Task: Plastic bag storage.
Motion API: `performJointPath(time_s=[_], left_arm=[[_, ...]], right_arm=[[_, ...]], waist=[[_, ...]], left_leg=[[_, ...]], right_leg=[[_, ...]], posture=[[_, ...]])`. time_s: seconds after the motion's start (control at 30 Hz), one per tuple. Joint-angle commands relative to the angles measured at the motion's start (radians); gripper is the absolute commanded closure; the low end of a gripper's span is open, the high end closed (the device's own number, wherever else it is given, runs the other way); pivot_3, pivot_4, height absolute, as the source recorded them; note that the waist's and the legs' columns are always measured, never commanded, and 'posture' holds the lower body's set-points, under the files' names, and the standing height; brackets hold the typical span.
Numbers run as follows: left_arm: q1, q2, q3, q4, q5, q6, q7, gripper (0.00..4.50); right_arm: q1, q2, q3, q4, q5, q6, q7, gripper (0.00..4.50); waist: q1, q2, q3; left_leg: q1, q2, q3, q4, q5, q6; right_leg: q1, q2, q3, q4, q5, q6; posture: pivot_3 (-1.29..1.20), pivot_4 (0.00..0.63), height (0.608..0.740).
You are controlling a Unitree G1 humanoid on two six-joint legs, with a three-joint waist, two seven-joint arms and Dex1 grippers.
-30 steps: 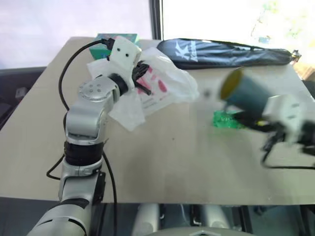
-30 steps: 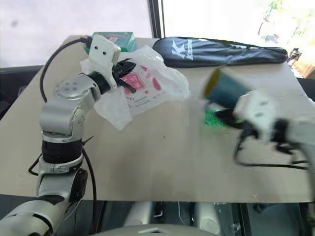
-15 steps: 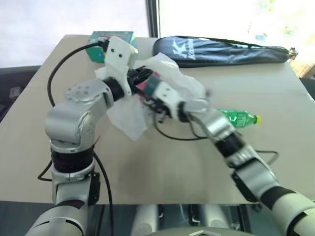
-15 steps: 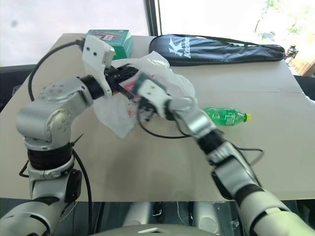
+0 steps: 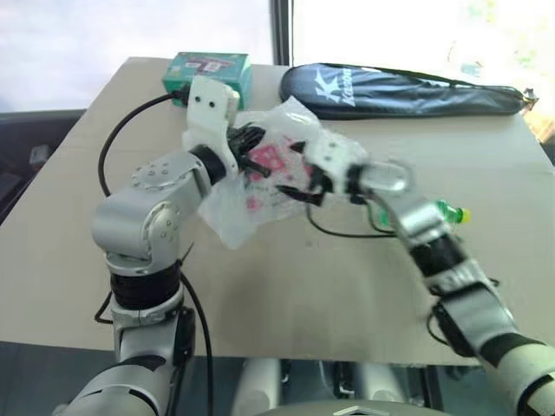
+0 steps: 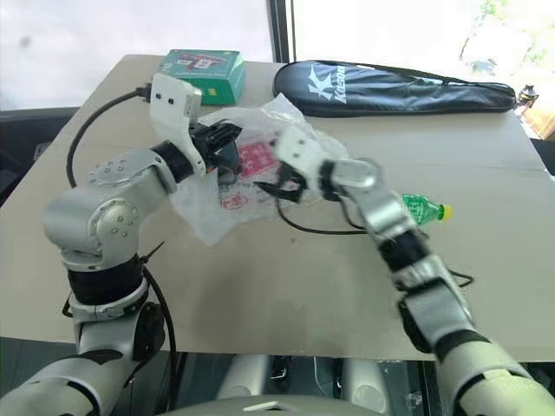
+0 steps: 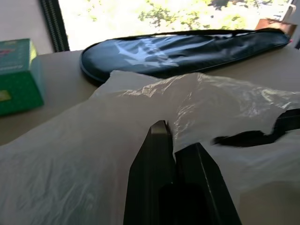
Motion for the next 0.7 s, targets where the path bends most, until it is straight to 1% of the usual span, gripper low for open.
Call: performJointPath(time_s=[0.03, 0.07, 0.13, 0.2, 0.23, 0.3, 0.37, 0.4, 0.47, 0.53, 0.63, 0.7], left_arm=[[-0.032, -0.005, -0.018, 0.047, 0.027, -0.079, 0.015, 4.5], [-0.033, -0.005, -0.029, 0.055, 0.03, -0.094, 0.01, 4.5], [-0.032, -0.006, -0.051, 0.065, 0.037, -0.124, 0.001, 4.5], [-0.031, -0.008, -0.067, 0.072, 0.04, -0.144, -0.004, 4.5], [-0.031, -0.007, -0.071, 0.074, 0.04, -0.151, -0.004, 4.5], [-0.028, -0.004, -0.086, 0.07, 0.044, -0.166, -0.007, 4.5], [-0.024, 0.003, -0.096, 0.063, 0.047, -0.175, -0.009, 4.5], [-0.021, 0.006, -0.098, 0.06, 0.05, -0.178, -0.01, 4.5], [-0.015, 0.011, -0.098, 0.052, 0.049, -0.178, -0.008, 4.5], [-0.01, 0.015, -0.1, 0.04, 0.05, -0.178, -0.005, 4.5], [0.0, 0.023, -0.104, 0.013, 0.053, -0.174, -0.002, 4.5], [0.008, 0.029, -0.107, -0.005, 0.054, -0.17, -0.002, 4.5]], right_arm=[[0.09, -0.197, -0.144, -0.47, 0.19, 0.273, 0.089, 0.08], [0.111, -0.256, -0.174, -0.531, 0.215, 0.333, 0.096, 0.08], [0.147, -0.388, -0.213, -0.586, 0.255, 0.415, 0.143, 0.08], [0.192, -0.508, -0.207, -0.563, 0.192, 0.401, 0.156, 0.08], [0.206, -0.541, -0.2, -0.55, 0.17, 0.391, 0.155, 0.08], [0.232, -0.583, -0.176, -0.462, 0.103, 0.333, 0.135, 0.08], [0.233, -0.601, -0.121, -0.354, 0.022, 0.247, 0.128, 0.08], [0.221, -0.591, -0.091, -0.291, -0.011, 0.209, 0.126, 0.08], [0.185, -0.55, -0.028, -0.14, -0.053, 0.18, 0.138, 0.08], [0.156, -0.522, 0.04, 0.006, -0.109, 0.11, 0.173, 0.08], [0.104, -0.473, 0.105, 0.202, -0.168, 0.05, 0.208, 0.08], [0.084, -0.468, 0.131, 0.294, -0.211, 0.005, 0.227, 0.61]], waist=[[0.001, 0.0, 0.0], [0.0, 0.0, 0.0], [-0.003, 0.0, 0.0], [-0.003, 0.0, 0.0], [-0.002, 0.0, 0.0], [-0.002, 0.0, 0.0], [-0.003, 0.0, 0.0], [-0.003, 0.0, 0.0], [-0.004, 0.0, 0.0], [-0.003, 0.0, 0.0], [0.0, 0.0, 0.0], [0.006, -0.001, -0.001]], left_leg=[[0.0, 0.0, 0.0, 0.0, 0.0, 0.0], [0.0, 0.0, 0.0, 0.0, 0.0, 0.0], [0.0, 0.001, 0.0, -0.001, 0.0, 0.0], [0.002, 0.001, 0.001, 0.0, 0.0, 0.0], [0.003, 0.001, 0.001, 0.0, 0.0, 0.0], [0.003, 0.001, 0.0, 0.0, 0.0, 0.0], [0.003, 0.001, 0.001, 0.0, 0.0, 0.0], [0.003, 0.001, 0.001, 0.0, 0.0, 0.0], [0.003, 0.001, 0.001, 0.001, 0.0, 0.0], [0.003, 0.001, 0.001, 0.001, 0.0, 0.0], [0.003, 0.001, 0.002, 0.001, 0.0, 0.0], [0.003, 0.001, 0.0, 0.001, 0.0, 0.0]], right_leg=[[0.0, 0.0, 0.0, 0.0, 0.0, 0.0], [-0.001, 0.0, 0.0, 0.0, 0.0, 0.0], [0.0, 0.0, 0.0, -0.001, 0.0, 0.0], [0.001, 0.0, 0.0, -0.001, 0.0, 0.0], [0.002, 0.0, 0.0, -0.001, 0.0, 0.0], [0.003, -0.001, 0.0, -0.001, 0.0, 0.0], [0.003, -0.001, 0.0, -0.001, 0.0, 0.0], [0.003, -0.001, 0.001, -0.001, 0.0, 0.0], [0.003, 0.0, 0.001, -0.001, 0.0, 0.0], [0.003, 0.0, 0.001, -0.001, 0.0, 0.0], [0.002, 0.0, 0.001, -0.001, 0.0, 0.0], [0.004, 0.001, -0.001, -0.002, 0.0, 0.0]], posture=[[0.0, 0.15, 0.74], [0.0, 0.15, 0.74], [0.0, 0.15, 0.74], [0.0, 0.15, 0.74], [0.0, 0.15, 0.74], [0.0, 0.15, 0.74], [0.0, 0.15, 0.74], [0.0, 0.15, 0.74], [0.0, 0.15, 0.74], [0.0, 0.15, 0.74], [0.0, 0.15, 0.74], [0.0, 0.15, 0.74]])
